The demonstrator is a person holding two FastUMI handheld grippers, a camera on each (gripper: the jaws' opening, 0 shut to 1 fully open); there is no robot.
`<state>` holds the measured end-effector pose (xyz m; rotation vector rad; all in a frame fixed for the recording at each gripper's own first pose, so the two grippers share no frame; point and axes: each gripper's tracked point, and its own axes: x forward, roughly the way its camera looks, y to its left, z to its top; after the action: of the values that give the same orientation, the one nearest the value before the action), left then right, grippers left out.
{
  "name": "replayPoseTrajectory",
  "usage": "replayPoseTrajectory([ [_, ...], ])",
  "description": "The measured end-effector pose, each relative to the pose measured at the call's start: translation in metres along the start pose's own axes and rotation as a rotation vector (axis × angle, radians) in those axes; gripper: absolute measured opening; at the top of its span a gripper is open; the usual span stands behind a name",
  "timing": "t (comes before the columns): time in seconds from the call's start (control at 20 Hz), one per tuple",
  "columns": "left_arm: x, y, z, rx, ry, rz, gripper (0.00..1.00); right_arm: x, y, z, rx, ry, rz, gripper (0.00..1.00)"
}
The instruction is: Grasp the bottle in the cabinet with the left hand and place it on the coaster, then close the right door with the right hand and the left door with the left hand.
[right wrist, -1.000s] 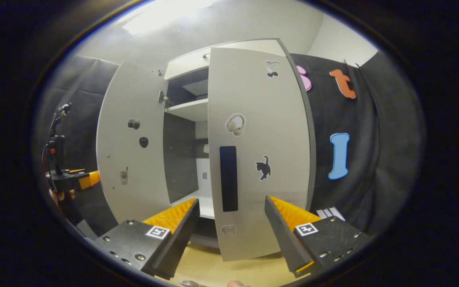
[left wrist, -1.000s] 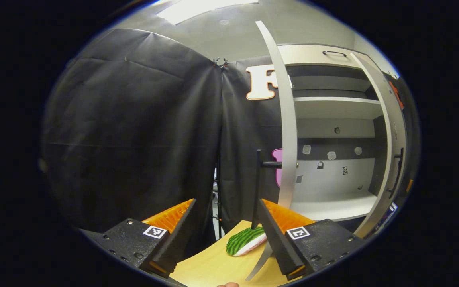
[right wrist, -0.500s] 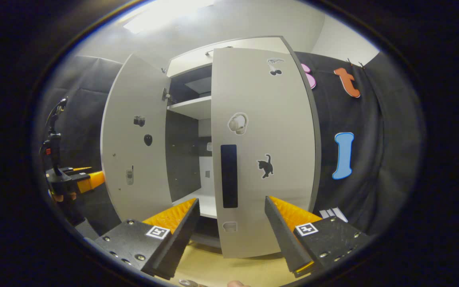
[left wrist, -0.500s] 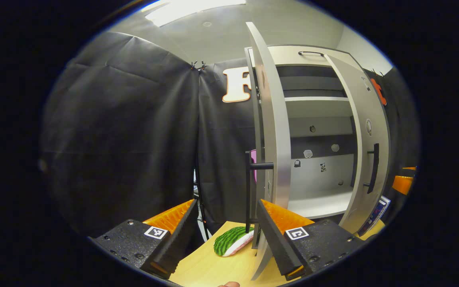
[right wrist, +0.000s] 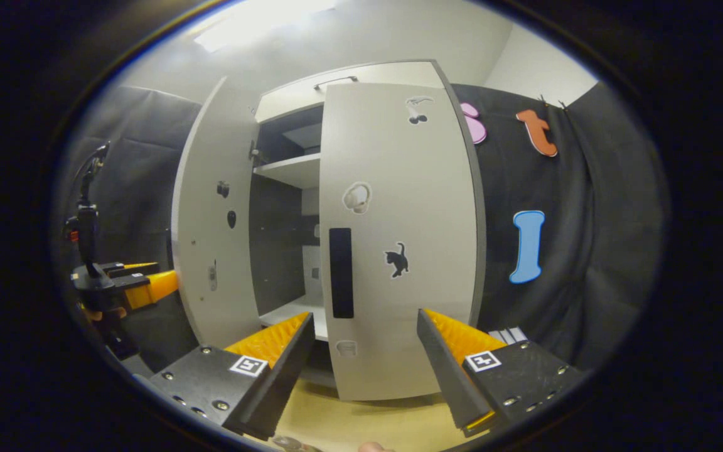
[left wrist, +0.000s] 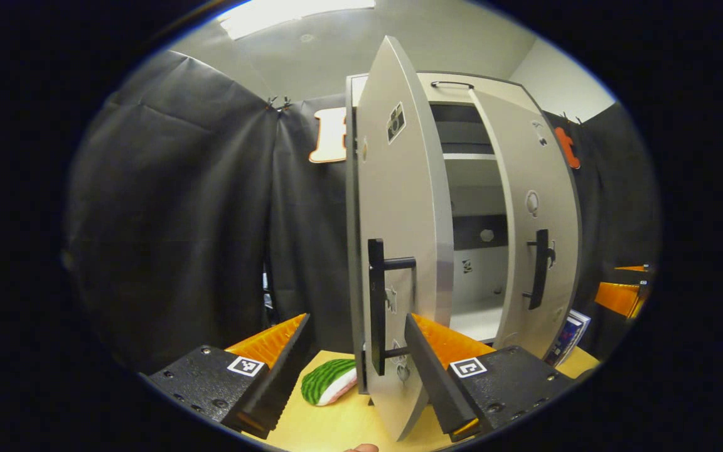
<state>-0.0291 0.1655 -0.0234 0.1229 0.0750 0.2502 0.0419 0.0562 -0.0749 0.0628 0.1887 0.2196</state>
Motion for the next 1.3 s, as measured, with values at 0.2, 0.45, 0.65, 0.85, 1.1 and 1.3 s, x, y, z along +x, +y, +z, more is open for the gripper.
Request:
replayPoseTrajectory([
  [0.2, 0.011, -0.037, 0.0, -0.004, -0.008, -0.084, 0.92, -0.011, -0.019, 0.003, -0.002, -0.012, -0.054, 0.94],
  [0.45, 0.02, -0.083, 0.003, -0.016, -0.013, -0.196, 0.94, -0.024, -0.046, 0.005, 0.019, -0.026, -0.134, 0.94],
  [0.65, 0.02, -0.106, 0.01, -0.017, -0.02, -0.234, 0.94, -0.033, -0.062, 0.012, 0.024, -0.052, -0.18, 0.99],
  [0.85, 0.015, -0.123, 0.027, -0.053, -0.042, -0.262, 0.94, -0.035, -0.065, 0.019, 0.024, -0.074, -0.185, 0.99],
  [1.1, 0.008, -0.124, 0.039, -0.043, -0.067, -0.244, 0.95, -0.035, -0.061, 0.018, 0.015, -0.071, -0.17, 0.99],
  [1.3, 0.004, -0.12, 0.04, -0.022, -0.063, -0.198, 0.96, -0.04, -0.066, 0.03, -0.001, -0.105, -0.212, 0.99],
])
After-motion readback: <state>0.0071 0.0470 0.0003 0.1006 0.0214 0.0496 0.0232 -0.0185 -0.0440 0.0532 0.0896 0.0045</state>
